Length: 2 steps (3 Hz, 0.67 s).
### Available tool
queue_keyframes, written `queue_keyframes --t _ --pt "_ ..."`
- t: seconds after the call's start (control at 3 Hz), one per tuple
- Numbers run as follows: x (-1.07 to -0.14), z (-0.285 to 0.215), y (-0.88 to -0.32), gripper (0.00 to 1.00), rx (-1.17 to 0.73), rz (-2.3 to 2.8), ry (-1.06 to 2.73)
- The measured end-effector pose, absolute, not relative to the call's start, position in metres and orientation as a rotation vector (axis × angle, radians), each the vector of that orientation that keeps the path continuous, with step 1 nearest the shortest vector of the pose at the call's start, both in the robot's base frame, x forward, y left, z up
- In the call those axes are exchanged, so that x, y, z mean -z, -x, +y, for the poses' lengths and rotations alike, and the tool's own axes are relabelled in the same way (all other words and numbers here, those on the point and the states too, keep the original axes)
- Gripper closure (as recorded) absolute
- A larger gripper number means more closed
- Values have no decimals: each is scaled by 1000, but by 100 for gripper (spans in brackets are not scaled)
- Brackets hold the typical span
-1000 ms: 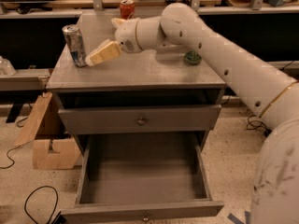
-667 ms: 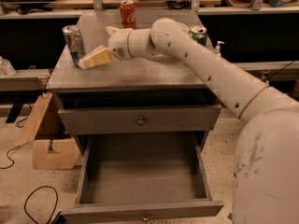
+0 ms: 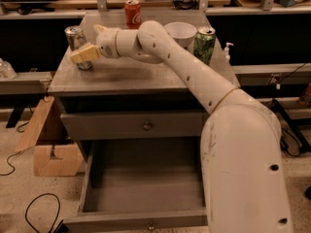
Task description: Place redbull can into middle drawer
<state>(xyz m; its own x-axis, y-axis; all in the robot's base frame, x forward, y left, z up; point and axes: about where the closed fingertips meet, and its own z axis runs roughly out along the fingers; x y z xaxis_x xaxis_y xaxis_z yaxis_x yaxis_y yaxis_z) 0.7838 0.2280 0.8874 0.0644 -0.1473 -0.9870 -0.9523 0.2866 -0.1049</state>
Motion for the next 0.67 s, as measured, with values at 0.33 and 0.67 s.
queue_keyframes --t 0.33,0.67 --pt "-901 241 -784 25 -875 1335 1128" --pt "-916 249 -773 49 -877 1321 1148"
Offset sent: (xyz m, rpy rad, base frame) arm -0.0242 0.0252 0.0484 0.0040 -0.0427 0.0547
